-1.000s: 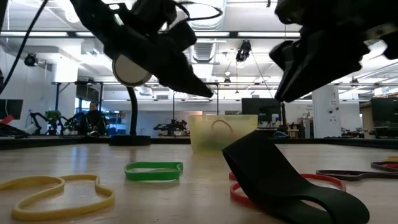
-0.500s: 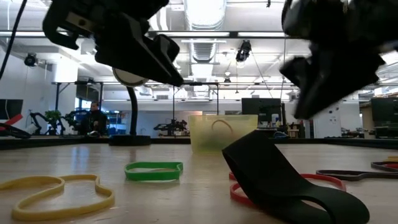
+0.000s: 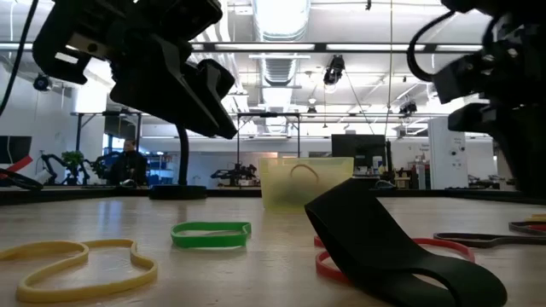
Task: Pick and place rubber bands into bin
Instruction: Put the yellow rubber band into the yellow bin
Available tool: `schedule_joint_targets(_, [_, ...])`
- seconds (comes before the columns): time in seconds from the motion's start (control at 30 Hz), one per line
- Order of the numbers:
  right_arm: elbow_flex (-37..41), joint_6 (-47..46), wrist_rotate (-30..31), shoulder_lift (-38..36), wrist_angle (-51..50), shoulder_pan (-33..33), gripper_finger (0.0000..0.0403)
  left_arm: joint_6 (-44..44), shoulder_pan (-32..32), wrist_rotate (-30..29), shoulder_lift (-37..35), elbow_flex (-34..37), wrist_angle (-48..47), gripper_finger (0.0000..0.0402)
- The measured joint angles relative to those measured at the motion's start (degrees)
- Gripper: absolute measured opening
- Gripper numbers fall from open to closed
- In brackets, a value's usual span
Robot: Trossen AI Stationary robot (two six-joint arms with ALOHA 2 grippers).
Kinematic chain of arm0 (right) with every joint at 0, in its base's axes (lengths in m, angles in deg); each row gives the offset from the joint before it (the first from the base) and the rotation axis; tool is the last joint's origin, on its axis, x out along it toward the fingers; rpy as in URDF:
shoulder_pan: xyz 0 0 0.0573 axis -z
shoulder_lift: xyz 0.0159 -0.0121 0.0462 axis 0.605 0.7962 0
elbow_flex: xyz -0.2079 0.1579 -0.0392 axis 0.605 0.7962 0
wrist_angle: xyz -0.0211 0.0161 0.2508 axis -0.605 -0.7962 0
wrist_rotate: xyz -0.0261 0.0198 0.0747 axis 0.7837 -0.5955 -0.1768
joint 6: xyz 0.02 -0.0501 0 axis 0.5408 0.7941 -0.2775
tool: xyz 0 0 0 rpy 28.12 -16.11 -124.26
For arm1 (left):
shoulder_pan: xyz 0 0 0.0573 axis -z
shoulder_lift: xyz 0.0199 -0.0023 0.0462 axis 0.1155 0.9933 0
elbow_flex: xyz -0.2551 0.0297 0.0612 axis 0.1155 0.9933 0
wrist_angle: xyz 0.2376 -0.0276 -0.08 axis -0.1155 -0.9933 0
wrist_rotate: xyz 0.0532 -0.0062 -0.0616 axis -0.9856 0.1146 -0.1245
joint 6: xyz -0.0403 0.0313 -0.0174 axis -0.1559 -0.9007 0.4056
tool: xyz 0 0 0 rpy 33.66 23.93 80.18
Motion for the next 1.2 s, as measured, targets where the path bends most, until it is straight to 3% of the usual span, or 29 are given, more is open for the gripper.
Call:
schedule_joint_targets(0.3, [1.65,10.24,-0.05,0.0,-5.44,-1.53,0.0061,1.37,0.02,-0.04,0.0,1.05,0.23,0.0123])
schedule_joint_targets(0.57, [3.77,14.67,0.01,0.0,0.78,-1.51,0.0061,1.35,0.02,-0.04,0.0,1.07,0.17,0.0123])
schedule_joint_targets(1.2, [6.33,13.62,1.37,0.96,3.75,-1.47,0.0124,1.37,0.02,-0.07,0.0,1.52,0.19,0.0123])
